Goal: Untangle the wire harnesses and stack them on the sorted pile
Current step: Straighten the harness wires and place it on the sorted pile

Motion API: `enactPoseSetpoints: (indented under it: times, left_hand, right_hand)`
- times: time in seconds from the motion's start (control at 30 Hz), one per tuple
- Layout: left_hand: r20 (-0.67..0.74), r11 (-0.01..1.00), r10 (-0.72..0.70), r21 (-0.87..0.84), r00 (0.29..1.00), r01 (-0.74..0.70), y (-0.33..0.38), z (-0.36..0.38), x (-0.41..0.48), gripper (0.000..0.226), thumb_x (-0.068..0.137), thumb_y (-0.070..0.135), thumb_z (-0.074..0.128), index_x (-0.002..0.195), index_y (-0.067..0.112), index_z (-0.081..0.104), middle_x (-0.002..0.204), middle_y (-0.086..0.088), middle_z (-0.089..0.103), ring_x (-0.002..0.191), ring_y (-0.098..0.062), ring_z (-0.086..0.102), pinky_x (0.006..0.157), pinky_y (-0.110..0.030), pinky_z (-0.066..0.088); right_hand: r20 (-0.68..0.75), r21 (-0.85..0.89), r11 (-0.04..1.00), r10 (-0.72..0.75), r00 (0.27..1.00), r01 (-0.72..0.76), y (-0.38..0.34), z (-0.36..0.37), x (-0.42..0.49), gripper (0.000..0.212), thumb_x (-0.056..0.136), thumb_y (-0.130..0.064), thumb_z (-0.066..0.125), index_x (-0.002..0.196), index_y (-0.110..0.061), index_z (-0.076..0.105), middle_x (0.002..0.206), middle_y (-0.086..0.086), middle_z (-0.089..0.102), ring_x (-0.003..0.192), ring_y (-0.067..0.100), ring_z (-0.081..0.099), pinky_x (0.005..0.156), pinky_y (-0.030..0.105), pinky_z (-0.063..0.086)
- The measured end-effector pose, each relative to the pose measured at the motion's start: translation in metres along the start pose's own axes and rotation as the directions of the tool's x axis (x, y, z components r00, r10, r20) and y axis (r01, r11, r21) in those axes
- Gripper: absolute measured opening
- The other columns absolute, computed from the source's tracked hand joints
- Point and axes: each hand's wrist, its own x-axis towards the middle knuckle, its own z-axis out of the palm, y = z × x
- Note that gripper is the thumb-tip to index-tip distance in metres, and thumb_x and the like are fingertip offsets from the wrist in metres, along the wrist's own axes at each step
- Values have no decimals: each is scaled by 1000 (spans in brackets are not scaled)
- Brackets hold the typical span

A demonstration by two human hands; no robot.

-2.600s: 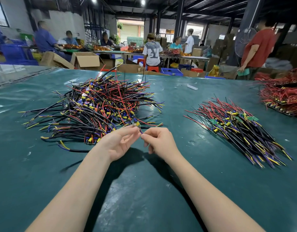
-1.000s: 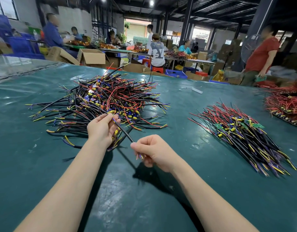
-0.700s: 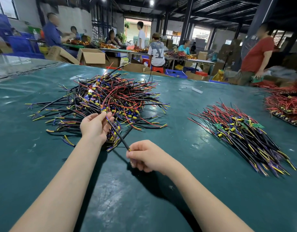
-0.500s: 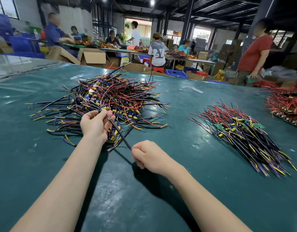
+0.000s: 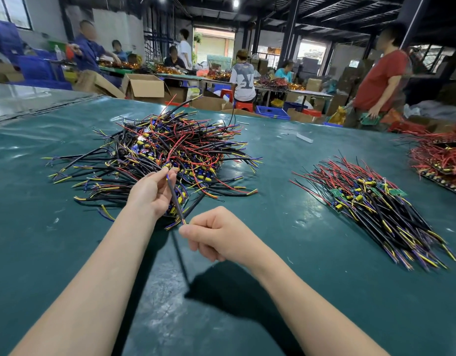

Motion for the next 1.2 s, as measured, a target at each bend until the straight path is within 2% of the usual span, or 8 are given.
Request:
enactPoseSetpoints:
  times: [0.17, 0.27, 0.43, 0.57, 0.63, 0.7, 0.77, 1.2]
  left_hand:
    - [-3, 1000, -19, -7, 1000, 19, -1, -2, -1, 19, 93, 3, 50, 109, 3, 41, 46, -8, 64, 39, -6, 60, 43, -12, 48]
    - [9, 999, -40, -28, 999, 40, -1, 0, 1, 24, 93, 3, 51, 115, 4, 42, 47, -9, 64, 40, -7, 61, 42, -12, 48]
    - [49, 995, -95, -10, 994, 96, -5, 1, 2, 14, 94, 5, 50, 107, 4, 45, 46, -7, 63, 37, -4, 57, 40, -11, 46]
    - [160, 948, -316, 11, 935, 318, 9, -1, -6, 27, 95, 20, 47, 80, 0, 57, 44, 1, 57, 35, -1, 53, 46, -8, 46]
    - [228, 917, -395, 149, 890, 369, 9, 3, -15, 26, 94, 22, 46, 83, 3, 59, 47, 4, 57, 36, 0, 53, 43, -6, 44]
    - [250, 859, -454, 376, 855, 346, -5, 11, -27, 21, 93, 20, 48, 86, 6, 61, 50, 6, 60, 38, 2, 53, 36, -6, 41]
    - [279, 762, -490, 598, 826, 250, -24, 16, -36, 17, 93, 15, 50, 84, 7, 62, 54, 7, 62, 39, 2, 53, 35, -6, 39]
    - [389, 509, -566, 859, 727, -63, -44, 11, -40, 13, 87, 3, 58, 76, 5, 63, 54, 2, 62, 45, -3, 55, 48, -16, 50]
  right_hand:
    - [-64, -70, 993, -97, 993, 92, 4, 10, 0, 39, 88, -15, 60, 51, -16, 49, 32, -9, 44, 29, 3, 36, 38, 9, 29]
    - [-10, -64, 989, -134, 991, 133, 3, 11, 0, 28, 90, -7, 54, 64, 2, 51, 45, -11, 50, 34, -1, 44, 38, 10, 33]
    - [119, -55, 988, -137, 983, 144, 2, 9, -1, 23, 91, -6, 53, 71, 3, 58, 49, -10, 55, 34, 0, 44, 39, 13, 36]
    - [149, 119, 992, 23, 989, -41, 9, -6, 2, 37, 90, -35, 50, 63, -13, 62, 46, -6, 59, 31, 2, 42, 33, 11, 32]
    - [-52, 258, 960, 128, 990, -111, 17, -20, 6, 44, 96, -38, 40, 67, -13, 62, 49, -3, 61, 31, 3, 46, 31, 12, 31]
    - [-407, 368, 929, 204, 890, -45, 26, -38, 5, 36, 96, -31, 43, 71, -12, 61, 57, 3, 58, 34, 2, 47, 33, 14, 35]
    - [-600, 442, 895, 246, 761, 59, 34, -52, 2, 26, 94, -23, 49, 75, -12, 61, 63, 5, 54, 38, 1, 49, 37, 14, 40]
    - [-503, 500, 865, 337, 796, -51, 41, -59, 1, 22, 90, -2, 54, 68, -6, 58, 44, -4, 58, 38, 5, 55, 42, 15, 48]
